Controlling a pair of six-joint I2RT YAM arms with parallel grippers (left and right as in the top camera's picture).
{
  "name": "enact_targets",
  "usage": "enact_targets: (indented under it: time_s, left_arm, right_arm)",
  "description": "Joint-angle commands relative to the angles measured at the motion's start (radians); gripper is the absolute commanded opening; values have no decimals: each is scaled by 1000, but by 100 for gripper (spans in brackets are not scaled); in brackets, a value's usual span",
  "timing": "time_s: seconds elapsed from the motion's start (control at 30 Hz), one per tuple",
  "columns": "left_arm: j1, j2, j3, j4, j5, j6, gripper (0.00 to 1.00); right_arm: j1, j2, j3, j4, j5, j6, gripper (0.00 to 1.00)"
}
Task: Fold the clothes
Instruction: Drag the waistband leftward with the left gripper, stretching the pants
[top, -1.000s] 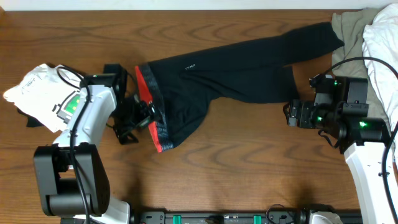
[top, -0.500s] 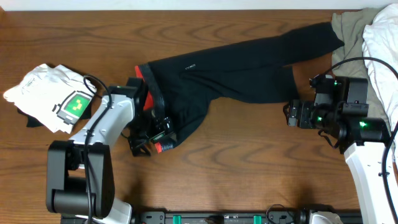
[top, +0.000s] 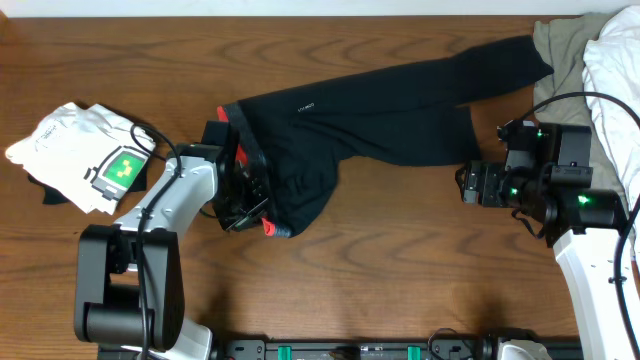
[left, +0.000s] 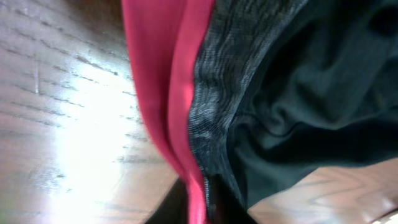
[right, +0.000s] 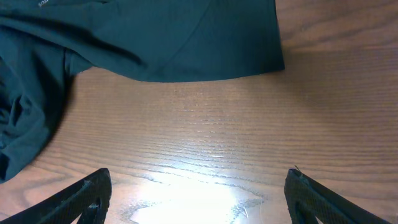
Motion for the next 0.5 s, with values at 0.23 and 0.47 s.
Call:
enact_targets:
  time_s: [0.23,0.47]
  left_arm:
    - [129,-55,-9,-162,-283,13,6]
    - [330,-155,-9,-197,-319,78,6]
  right_arm:
    - [-6,-2,-2,-9,25,-18,87]
    - [-6,43,-2,43,48,-17,86]
